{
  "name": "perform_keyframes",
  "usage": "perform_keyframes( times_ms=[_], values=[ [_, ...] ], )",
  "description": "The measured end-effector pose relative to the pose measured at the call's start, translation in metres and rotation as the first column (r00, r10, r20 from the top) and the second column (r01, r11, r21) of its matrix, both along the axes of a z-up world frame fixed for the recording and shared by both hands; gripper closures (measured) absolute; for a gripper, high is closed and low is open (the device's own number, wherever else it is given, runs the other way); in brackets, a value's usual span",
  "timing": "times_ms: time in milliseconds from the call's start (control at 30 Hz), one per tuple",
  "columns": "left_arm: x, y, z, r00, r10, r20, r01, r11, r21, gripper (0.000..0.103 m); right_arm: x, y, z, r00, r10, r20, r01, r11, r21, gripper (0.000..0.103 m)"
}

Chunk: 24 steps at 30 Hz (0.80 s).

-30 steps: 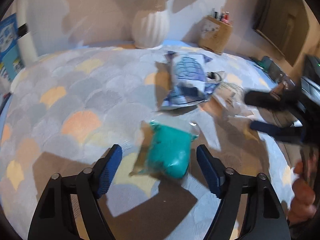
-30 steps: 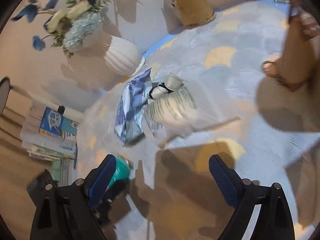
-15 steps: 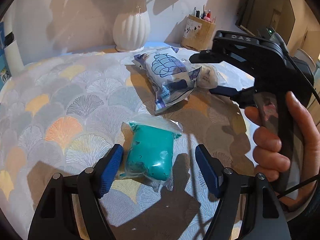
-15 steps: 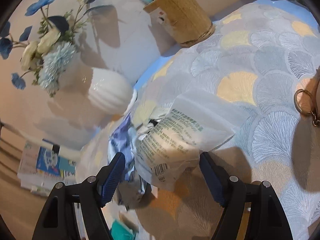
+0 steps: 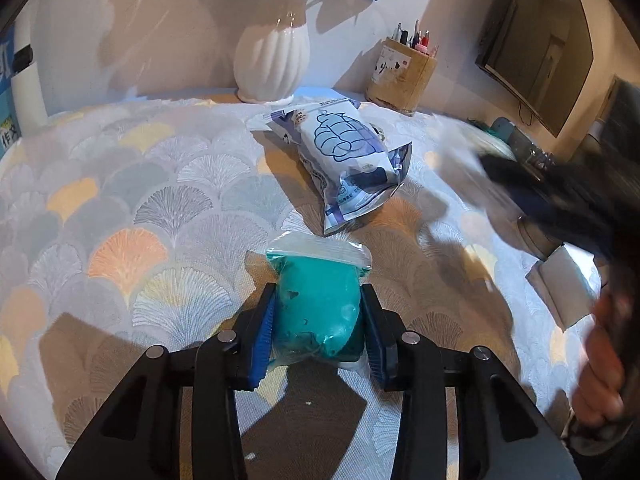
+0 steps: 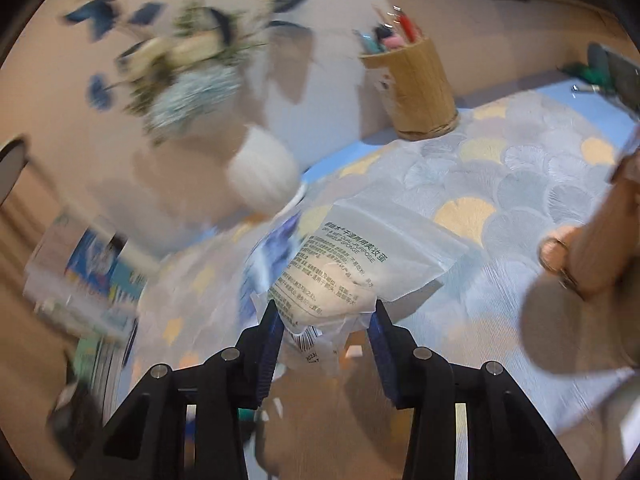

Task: Organize soft objects
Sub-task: 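Grasp the teal bagged item with the left gripper while the right grasps the clear bag, then lift the teal bagged item and clear bag and carry them to the plate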

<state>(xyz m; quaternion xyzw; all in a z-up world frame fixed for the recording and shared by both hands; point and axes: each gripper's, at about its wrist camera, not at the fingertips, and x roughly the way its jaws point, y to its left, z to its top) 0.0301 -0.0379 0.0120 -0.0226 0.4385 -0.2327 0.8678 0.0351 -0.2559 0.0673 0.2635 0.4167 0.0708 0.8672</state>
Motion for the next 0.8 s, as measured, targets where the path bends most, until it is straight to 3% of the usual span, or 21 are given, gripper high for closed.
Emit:
perform_keyframes(
  times_ms=[67,200,267,333,400,433,500,633,733,800],
  values=[
    [-0.001,0.0,0.001,1.0,-0.005,-0.002,0.005,1.0,-0.003,0.065,-0.023,0.005,0.005,0.996,0.094,-0.004,-0.094,0.995,0.016,0.061],
    [-0.004,-0.004,0.004,0.999,-0.033,-0.003,0.033,0.999,-0.006,0.039,-0.066,0.024,0.003,0.951,0.305,-0.056,-0.309,0.946,-0.1,0.061],
    [-0.007,-0.008,0.005,1.0,-0.023,0.019,0.022,0.999,0.04,0.037,-0.076,0.033,-0.005,0.911,0.391,-0.129,-0.409,0.897,-0.169,0.06],
    [-0.007,-0.011,0.004,1.0,-0.022,0.02,0.02,0.998,0.065,0.037,-0.078,0.033,-0.015,0.898,0.383,-0.215,-0.428,0.874,-0.228,0.055],
    [-0.008,-0.012,0.004,0.999,-0.018,0.027,0.016,0.997,0.073,0.04,-0.079,0.024,-0.016,0.911,0.328,-0.25,-0.388,0.887,-0.249,0.047],
    [-0.008,-0.012,0.004,0.999,-0.012,0.033,0.009,0.997,0.083,0.05,-0.08,0.016,-0.014,0.922,0.304,-0.24,-0.357,0.907,-0.222,0.043],
    [-0.008,-0.012,0.004,0.999,-0.014,0.035,0.011,0.996,0.087,0.067,-0.083,0.006,-0.015,0.932,0.271,-0.241,-0.31,0.94,-0.141,0.022],
    [-0.012,-0.01,0.008,0.998,-0.015,0.063,0.011,0.997,0.071,0.068,-0.089,-0.003,-0.023,0.947,0.206,-0.247,-0.206,0.978,0.026,0.019],
    [-0.014,0.0,0.014,0.995,0.025,0.094,-0.027,0.999,0.025,0.068,-0.087,0.004,-0.031,0.949,0.139,-0.283,-0.12,0.989,0.081,0.019],
    [-0.01,0.007,0.014,0.996,0.053,0.078,-0.052,0.999,-0.006,0.068,-0.082,0.008,-0.034,0.957,0.083,-0.277,-0.057,0.993,0.102,0.01]
  ],
)
